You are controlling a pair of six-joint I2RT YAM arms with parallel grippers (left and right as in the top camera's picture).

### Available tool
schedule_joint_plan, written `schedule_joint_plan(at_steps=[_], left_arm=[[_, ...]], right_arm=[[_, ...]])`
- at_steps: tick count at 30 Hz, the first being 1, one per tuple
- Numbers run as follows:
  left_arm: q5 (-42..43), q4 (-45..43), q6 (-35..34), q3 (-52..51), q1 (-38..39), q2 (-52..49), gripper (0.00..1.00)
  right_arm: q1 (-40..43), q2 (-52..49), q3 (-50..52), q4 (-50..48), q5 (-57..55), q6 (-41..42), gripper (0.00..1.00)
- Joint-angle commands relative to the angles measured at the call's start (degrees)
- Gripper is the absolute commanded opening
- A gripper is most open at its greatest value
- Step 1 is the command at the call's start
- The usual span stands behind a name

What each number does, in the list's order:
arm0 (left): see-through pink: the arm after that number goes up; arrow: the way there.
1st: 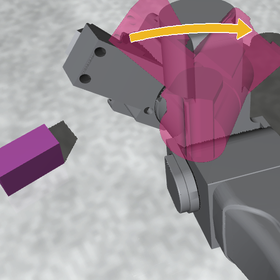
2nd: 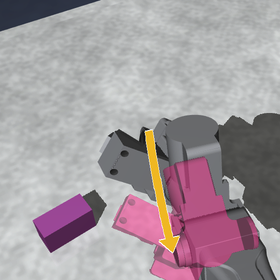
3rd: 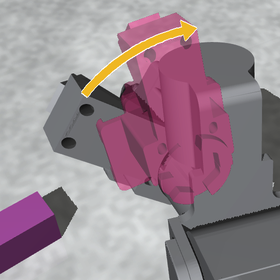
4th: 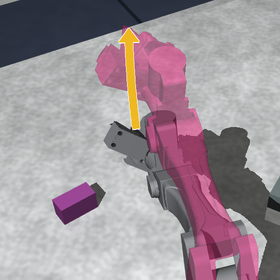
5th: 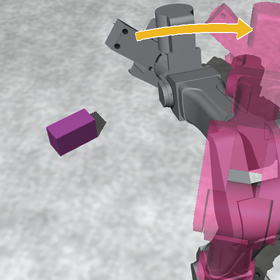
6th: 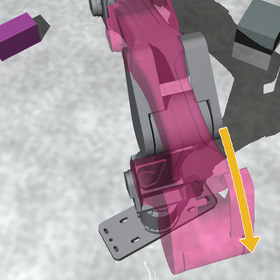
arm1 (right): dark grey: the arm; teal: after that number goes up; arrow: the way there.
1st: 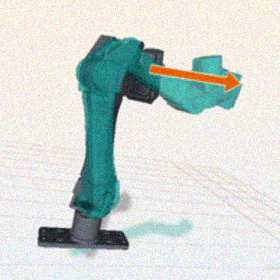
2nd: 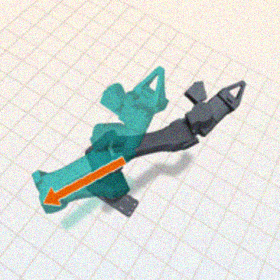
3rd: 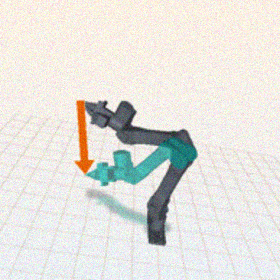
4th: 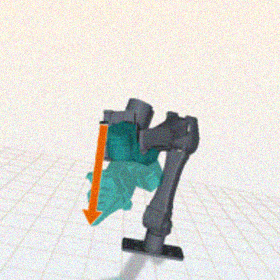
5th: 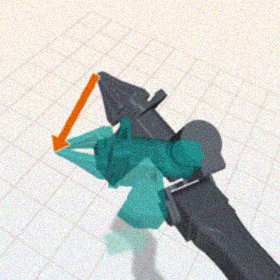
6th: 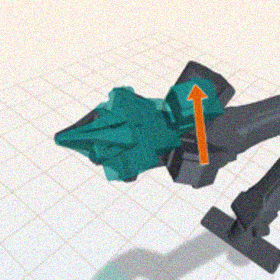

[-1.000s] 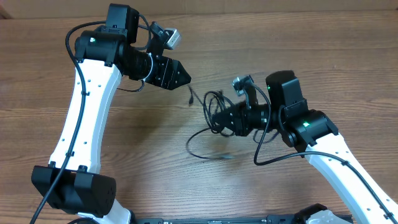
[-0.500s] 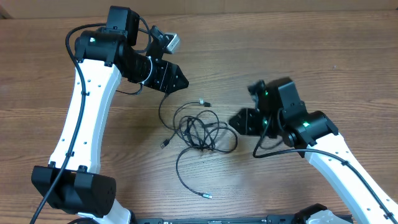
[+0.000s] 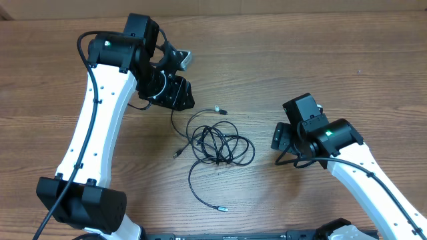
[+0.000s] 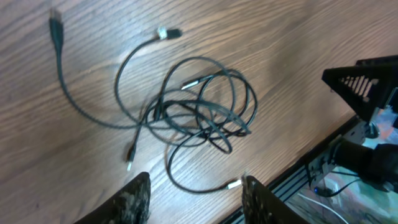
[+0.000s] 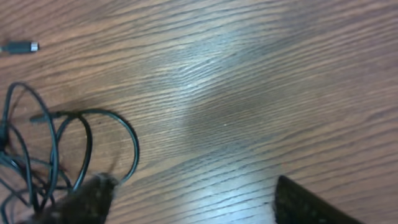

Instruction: Untangle cables

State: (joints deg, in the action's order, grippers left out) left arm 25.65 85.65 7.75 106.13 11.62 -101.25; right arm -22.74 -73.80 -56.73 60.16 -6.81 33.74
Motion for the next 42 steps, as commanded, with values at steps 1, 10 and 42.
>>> schedule_joint_plan(at_steps=[1, 10, 42], left_arm=[[-2.1, 1.0, -1.5, 0.8, 0.2, 2.0, 0.48], [-11.7, -1.1, -8.5, -5.0, 3.8, 8.3, 0.49], [-1.6, -45.7, -39.7, -41.4, 21.4, 1.9, 0.38]], right_arm=[[1.8, 0.9, -2.3, -0.2, 1.9, 0.8, 0.86], [15.8, 1.2, -2.3, -0.1, 19.0, -2.8, 0.95], [20.2, 1.2, -2.2, 1.3, 20.2, -5.7, 0.99]])
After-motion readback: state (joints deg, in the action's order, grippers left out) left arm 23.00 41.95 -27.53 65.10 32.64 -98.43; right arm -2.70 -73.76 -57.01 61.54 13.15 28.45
